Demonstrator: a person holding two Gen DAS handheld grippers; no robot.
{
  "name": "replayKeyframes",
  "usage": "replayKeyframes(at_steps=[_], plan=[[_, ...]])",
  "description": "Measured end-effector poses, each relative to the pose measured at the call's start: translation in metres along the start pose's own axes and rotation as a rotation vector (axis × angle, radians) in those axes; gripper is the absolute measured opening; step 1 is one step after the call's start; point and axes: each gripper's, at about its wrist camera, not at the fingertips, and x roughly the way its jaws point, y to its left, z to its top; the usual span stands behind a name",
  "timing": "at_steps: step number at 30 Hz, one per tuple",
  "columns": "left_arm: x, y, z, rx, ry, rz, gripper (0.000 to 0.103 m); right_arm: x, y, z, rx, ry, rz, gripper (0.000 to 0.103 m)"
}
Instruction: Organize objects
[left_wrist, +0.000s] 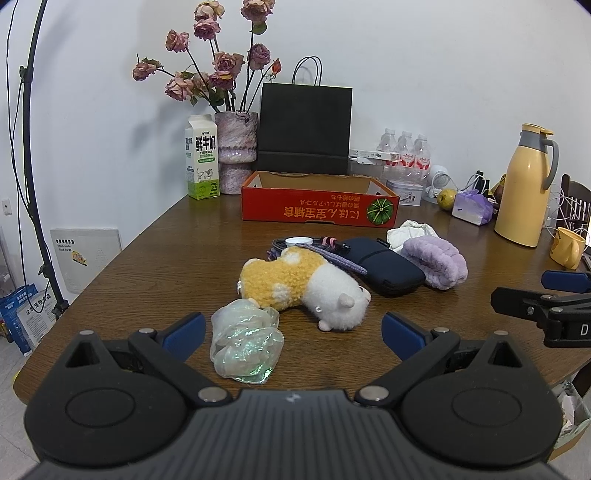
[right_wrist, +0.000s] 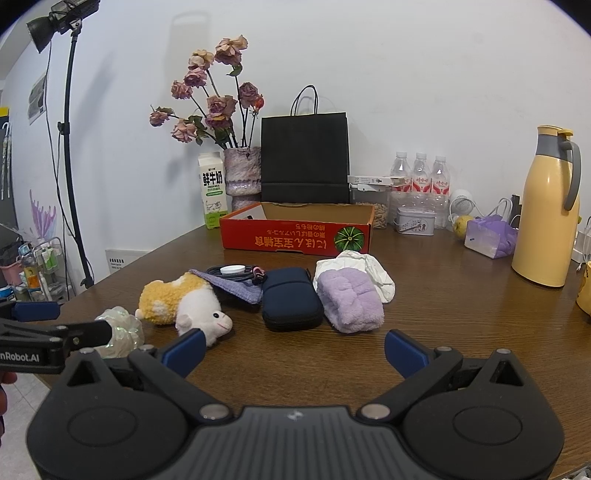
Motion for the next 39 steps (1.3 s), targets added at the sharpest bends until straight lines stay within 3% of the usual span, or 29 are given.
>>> replayKeyframes(at_steps=[31,37,39], plan=[[0.069,0.032,-0.009,-0.069,0.114,0.092,0.102,0.068,-0.028,-0.014,0.028,0.092,-0.005,0.103],[0.078,0.036,-0.01,-0.084,0.129,0.085,0.082,0.077,-0.032,-0.014,0.03,0.105,-0.007,0.103],[0.082,0.037,-0.011,-0.094,0.137,0.082,0.059,0.079,-0.033,-0.014,0.03,0.108,-0.004,0.103]])
